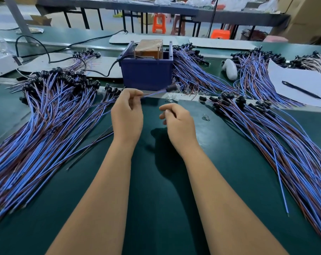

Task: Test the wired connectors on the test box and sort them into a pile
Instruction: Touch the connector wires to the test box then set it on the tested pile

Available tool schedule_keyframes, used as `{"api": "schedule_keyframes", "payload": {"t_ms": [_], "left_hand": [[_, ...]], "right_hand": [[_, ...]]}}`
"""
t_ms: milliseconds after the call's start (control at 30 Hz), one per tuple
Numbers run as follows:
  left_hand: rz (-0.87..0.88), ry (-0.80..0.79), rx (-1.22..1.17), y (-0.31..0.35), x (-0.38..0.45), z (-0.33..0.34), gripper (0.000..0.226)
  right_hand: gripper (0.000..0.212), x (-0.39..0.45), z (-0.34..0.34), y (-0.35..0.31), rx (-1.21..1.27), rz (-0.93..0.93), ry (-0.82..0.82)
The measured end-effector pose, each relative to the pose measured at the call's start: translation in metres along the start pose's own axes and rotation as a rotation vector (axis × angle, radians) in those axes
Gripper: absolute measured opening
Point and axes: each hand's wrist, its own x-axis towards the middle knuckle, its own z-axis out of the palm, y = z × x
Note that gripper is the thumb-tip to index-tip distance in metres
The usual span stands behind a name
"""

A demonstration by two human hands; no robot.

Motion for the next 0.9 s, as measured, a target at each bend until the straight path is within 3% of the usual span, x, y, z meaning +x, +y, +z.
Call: {"api": "schedule_keyframes", "payload": {"t_ms": [167,267,367,433,533,700,800,900], "left_hand": [[-0.123,-0.165,-0.573,0.015,-0.007,0.012,0.023],[-0.247,-0.224,-0.834,0.023,-0.010,0.017,0.030],[-0.353,-0.208,-1.008,0.022,-0.007,0.014,0.043],[-0.384,-0.218,-1.029,0.020,-0.004,0.011,0.045],[-0.400,-0.229,-0.943,0.019,-0.003,0.009,0.042],[-0.550,-0.213,-0.897,0.015,-0.003,0.012,0.040],[-0.654,-0.152,-1.032,0.009,0.002,0.012,0.034],[-0.628,-0.138,-0.969,0.005,0.004,0.013,0.021]], "right_hand": [[0.027,0.002,-0.009,-0.007,0.624,0.154,-0.093],[0.043,0.005,-0.012,-0.008,0.740,0.209,-0.199],[0.034,0.006,-0.018,-0.010,0.768,0.219,-0.237],[0.031,0.005,-0.020,-0.008,0.779,0.222,-0.282],[0.005,0.003,-0.017,-0.004,0.713,0.216,-0.346],[0.024,0.001,-0.022,0.001,0.627,0.164,-0.566],[0.023,-0.001,-0.025,-0.002,0.579,0.150,-0.703],[0.022,-0.002,-0.024,-0.002,0.534,0.144,-0.781]]}}
